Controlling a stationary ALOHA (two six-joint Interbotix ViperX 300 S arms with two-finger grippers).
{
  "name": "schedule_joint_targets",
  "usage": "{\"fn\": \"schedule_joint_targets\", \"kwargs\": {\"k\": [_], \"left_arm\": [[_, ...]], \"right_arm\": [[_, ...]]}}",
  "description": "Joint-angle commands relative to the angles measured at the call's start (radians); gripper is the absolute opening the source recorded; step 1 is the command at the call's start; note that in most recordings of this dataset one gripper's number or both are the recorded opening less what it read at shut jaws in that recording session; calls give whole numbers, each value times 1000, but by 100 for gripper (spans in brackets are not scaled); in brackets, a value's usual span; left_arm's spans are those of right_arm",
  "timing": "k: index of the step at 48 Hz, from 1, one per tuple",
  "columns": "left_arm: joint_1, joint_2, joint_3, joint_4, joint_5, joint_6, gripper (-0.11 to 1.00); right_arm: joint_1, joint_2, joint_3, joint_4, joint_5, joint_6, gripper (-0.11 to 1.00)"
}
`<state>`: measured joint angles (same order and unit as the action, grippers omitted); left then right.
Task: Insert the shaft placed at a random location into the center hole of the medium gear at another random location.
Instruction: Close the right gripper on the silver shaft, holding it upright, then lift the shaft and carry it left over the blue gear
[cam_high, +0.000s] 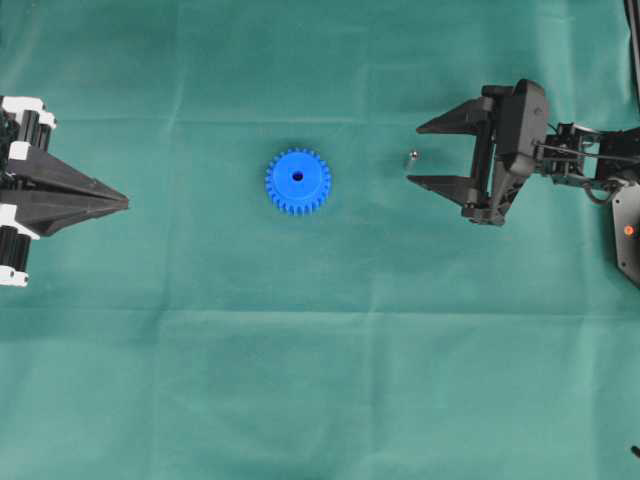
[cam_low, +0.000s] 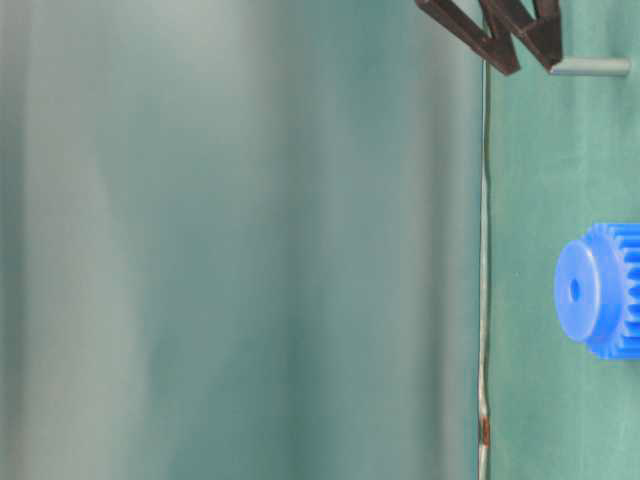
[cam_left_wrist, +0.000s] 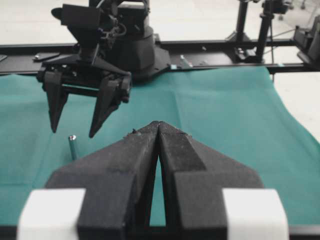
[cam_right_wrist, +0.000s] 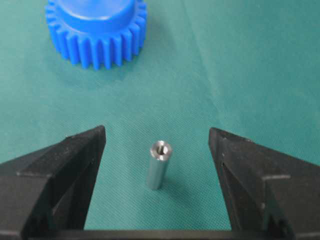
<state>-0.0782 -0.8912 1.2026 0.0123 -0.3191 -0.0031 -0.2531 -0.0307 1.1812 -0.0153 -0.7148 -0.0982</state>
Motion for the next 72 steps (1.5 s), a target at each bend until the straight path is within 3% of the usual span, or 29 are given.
{"fn": "schedule_joint_targets", "kwargs": {"k": [1,14,19,23,32,53,63,72], "left_arm": [[-2,6,-8,2,-8,2,0],[-2,5,-6,3,-8,0,0],[-2,5,-5,2,-8,0,0],[-2,5,-6,3,-6,-2,0],[-2,5,-6,3,-5,-2,0],[-2,5,-5,3,-2,-5,0],[-2,5,-5,2,-2,-6,0],[-3,5,-5,2,-2,-8,0]], "right_arm": [[-11,6,-18,3,-26,-17,86],[-26,48,-28,3,-31,-17,85],[-26,48,-29,5,-31,-18,79],[-26,48,-29,3,-32,-18,65],[-26,49,-31,-2,-28,-18,14],[-26,43,-34,-2,-31,-14,14],[-25,-37,-48,2,-15,-8,14],[-17,-127,-72,2,72,-6,14]]}}
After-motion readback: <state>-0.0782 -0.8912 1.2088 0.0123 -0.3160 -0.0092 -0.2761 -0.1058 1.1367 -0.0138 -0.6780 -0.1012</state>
